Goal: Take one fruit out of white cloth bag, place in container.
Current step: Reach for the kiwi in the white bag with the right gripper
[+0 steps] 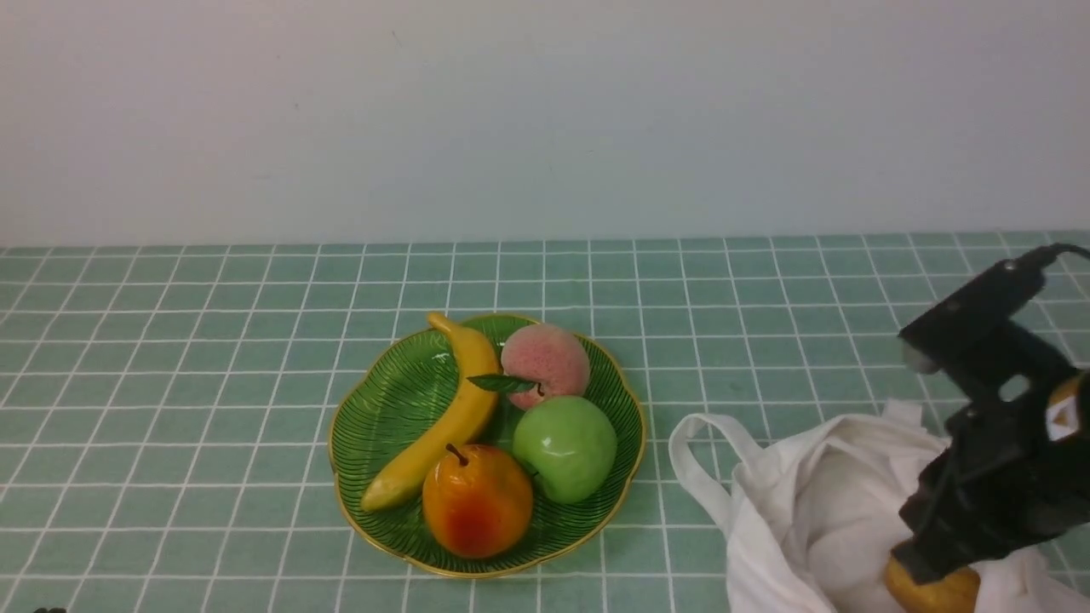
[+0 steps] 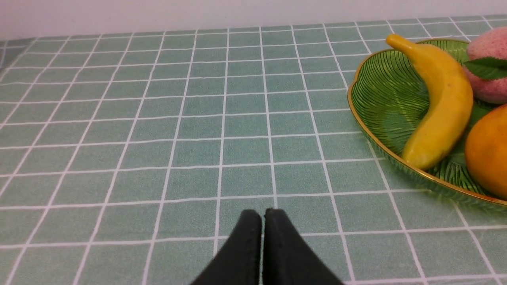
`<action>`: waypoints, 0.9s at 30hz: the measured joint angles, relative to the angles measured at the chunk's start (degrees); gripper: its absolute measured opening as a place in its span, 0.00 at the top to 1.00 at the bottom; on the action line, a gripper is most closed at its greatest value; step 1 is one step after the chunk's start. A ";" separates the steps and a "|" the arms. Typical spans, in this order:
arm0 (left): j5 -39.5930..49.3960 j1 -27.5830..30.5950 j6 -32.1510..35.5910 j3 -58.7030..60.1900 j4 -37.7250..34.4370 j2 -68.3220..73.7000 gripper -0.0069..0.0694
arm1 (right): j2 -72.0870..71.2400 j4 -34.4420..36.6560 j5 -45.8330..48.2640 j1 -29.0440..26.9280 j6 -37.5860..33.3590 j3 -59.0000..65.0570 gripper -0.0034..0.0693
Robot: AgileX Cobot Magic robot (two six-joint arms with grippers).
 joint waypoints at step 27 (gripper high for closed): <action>0.00 0.00 0.00 0.00 0.00 0.00 0.92 | 20.95 -14.75 -3.06 1.69 9.75 -0.59 0.25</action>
